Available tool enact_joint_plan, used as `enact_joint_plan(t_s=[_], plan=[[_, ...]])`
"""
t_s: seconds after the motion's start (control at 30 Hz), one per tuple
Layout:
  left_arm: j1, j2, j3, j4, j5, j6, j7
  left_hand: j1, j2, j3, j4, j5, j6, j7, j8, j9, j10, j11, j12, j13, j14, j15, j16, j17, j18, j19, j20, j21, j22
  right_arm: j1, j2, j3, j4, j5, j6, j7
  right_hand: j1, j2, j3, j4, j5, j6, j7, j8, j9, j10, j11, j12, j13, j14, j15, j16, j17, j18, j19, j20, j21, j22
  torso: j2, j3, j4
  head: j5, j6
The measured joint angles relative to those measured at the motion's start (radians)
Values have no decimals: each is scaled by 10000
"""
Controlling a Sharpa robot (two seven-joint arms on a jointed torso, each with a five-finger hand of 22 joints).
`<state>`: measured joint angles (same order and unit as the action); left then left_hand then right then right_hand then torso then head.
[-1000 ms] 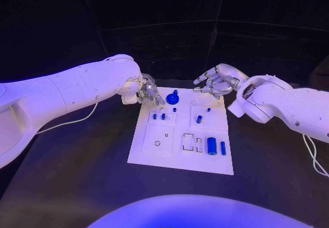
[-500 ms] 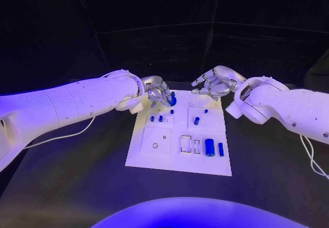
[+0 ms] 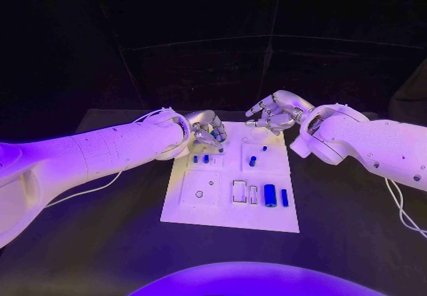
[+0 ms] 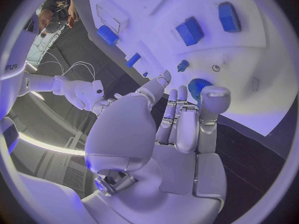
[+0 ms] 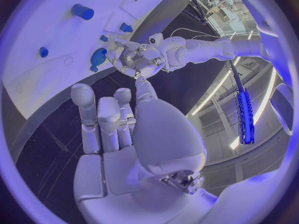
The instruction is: Assemble the parts on the task board
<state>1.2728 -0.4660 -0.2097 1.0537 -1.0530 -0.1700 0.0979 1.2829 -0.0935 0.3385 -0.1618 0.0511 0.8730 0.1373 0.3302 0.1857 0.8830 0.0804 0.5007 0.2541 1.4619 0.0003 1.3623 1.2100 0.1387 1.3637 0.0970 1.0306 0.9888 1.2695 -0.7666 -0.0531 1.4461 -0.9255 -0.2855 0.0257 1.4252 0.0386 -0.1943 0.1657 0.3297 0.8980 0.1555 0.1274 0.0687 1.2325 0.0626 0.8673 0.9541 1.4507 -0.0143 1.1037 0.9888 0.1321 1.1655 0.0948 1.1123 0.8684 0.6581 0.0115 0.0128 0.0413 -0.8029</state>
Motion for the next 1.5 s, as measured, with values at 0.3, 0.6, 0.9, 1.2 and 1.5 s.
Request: enact_joint_plan(t_s=[0.3,0.6,0.9,1.2,1.5], plan=[[-80,181,-2,-248,-747,-67,-197,-146,-145,-100,-8,-1,343,6,-135,-226,177,-2,-193,-349,-1,0,0,-82,2,76,-7,152,130,-3,10,0,-13,3,-4,24,41,41,19,18,51,0,0,45,0,0,0,0,1,0,0,0,17,0,0,0,0,0,2,10,-2,-12,7],[-92,322,0,-400,-1151,177,-470,-145,-145,-182,18,-1,438,-17,-201,-298,177,-1,-205,-453,-1,0,0,-88,2,134,-20,152,184,-5,20,0,-14,5,-6,39,41,41,31,30,101,0,0,44,0,0,0,0,1,0,0,0,16,0,0,0,0,1,0,10,0,-43,14],[-109,398,1,-462,-1422,452,-684,-145,-145,-264,16,-1,511,-14,-249,-372,305,-16,-254,-536,-1,0,0,-87,3,180,-41,270,287,-5,21,0,-12,7,-8,48,41,41,31,29,101,0,0,44,0,0,0,0,1,0,0,0,32,0,0,0,0,1,-2,10,5,-65,19],[-114,490,3,-467,-1540,546,-828,-55,43,-263,16,-2,639,-38,-312,-465,502,-40,-292,-651,33,-35,39,-99,3,250,-39,348,397,-5,-3,0,18,7,-14,48,40,41,31,29,101,0,0,44,0,0,0,0,2,0,0,0,31,0,0,0,0,2,5,10,12,-92,5],[-114,575,6,-516,-1601,640,-944,11,108,-259,12,-2,794,-53,-349,-556,679,-71,-332,-768,32,-35,39,-98,3,281,-70,466,509,-5,12,0,19,8,-16,48,40,40,30,29,167,0,0,44,0,0,0,0,2,0,0,0,55,0,0,0,0,2,2,11,12,-103,-22]])
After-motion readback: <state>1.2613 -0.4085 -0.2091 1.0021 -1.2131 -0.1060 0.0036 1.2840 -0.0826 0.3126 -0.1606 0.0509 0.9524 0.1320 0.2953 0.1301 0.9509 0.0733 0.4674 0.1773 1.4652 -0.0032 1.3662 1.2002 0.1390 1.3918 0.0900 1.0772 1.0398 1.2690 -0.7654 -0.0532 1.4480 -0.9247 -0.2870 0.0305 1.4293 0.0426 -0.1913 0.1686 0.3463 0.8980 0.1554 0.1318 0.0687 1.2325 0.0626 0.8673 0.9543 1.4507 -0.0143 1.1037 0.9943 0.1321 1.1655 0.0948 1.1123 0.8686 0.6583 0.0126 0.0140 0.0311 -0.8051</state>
